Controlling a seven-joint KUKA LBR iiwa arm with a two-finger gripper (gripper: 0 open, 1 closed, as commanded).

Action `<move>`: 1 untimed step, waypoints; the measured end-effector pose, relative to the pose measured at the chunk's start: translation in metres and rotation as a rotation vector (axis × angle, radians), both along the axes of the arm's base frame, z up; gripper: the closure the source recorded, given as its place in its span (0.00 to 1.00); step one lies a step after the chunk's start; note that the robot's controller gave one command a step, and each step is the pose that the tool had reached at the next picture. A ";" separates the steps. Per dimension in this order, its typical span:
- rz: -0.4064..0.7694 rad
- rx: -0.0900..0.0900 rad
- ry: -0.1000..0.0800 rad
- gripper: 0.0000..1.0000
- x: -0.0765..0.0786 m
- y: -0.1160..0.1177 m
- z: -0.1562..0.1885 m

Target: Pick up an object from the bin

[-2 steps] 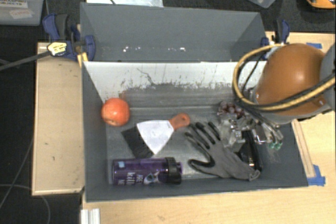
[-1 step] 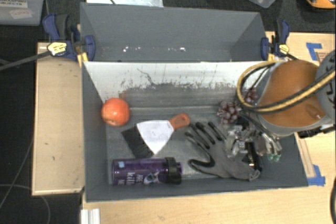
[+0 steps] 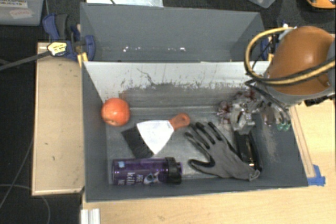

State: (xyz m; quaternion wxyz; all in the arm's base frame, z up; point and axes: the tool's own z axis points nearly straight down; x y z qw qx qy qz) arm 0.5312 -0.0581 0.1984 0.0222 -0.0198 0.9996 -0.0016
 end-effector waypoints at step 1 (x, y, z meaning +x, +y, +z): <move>-0.226 0.008 0.038 1.00 -0.047 0.009 -0.074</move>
Offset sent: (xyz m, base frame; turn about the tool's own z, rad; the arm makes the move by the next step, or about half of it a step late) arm -0.0400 0.0508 -0.0845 0.0540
